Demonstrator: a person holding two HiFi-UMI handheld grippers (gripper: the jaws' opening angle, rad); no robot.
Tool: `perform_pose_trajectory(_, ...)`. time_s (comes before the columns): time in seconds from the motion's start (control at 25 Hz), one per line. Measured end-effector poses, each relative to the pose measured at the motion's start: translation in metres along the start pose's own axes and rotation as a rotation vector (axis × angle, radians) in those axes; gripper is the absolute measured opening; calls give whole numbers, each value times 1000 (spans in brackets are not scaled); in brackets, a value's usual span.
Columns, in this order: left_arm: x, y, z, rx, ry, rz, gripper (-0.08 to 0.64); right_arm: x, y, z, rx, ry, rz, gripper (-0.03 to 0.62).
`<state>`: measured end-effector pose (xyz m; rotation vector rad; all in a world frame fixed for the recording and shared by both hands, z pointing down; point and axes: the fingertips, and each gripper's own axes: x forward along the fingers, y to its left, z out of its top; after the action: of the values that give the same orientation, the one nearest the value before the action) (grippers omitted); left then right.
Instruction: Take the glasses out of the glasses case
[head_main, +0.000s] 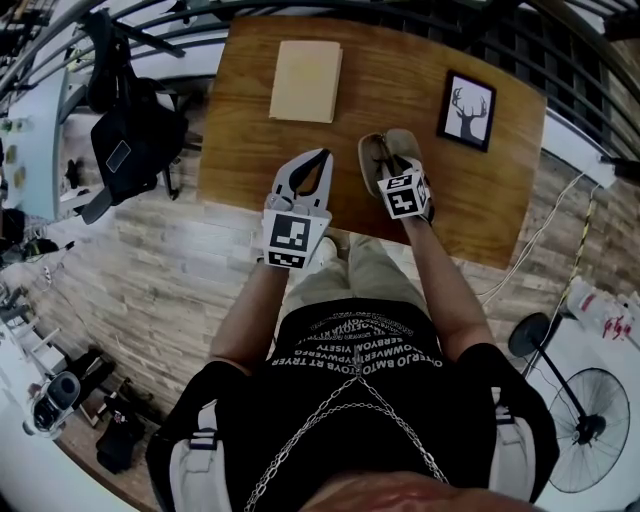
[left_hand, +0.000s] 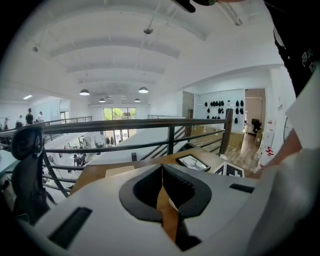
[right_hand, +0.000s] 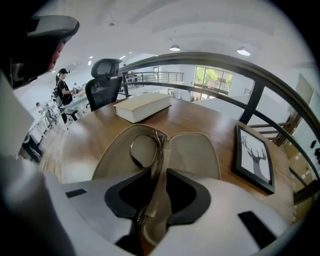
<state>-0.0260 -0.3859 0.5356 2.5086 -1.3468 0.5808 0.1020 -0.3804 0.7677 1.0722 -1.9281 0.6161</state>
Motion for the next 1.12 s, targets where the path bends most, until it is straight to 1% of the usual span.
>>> perform_pose_trajectory(0.16, -5, 1, -1, 3, 3, 2, 29, 0, 0, -1, -16, -1, -17, 84)
perform_pose_trajectory(0.28, -11, 3, 2, 7, 0, 4, 28, -2, 1, 0, -2, -6, -17, 74)
perform_pose_trajectory(0.36, -15, 5, 4, 10, -3, 7, 29, -6, 2, 1, 12, -19, -19, 32)
perform_pose_trajectory(0.4, -17, 6, 4, 11, -4, 9, 28, -8, 2, 1, 13, -26, -21, 29)
perform_pose_trajectory(0.6, -28, 8, 6, 11, -11, 11, 29, -15, 1, 6, 14, -60, -28, 28)
perform_pose_trajectory(0.88, -47, 0, 14, 21, -35, 1, 29, -39, 5, 8, 72, -88, -31, 28)
perform_pose_trajectory(1.12, -64, 0, 18, 29, -55, 8, 29, -52, 10, 5, 75, -123, -46, 28)
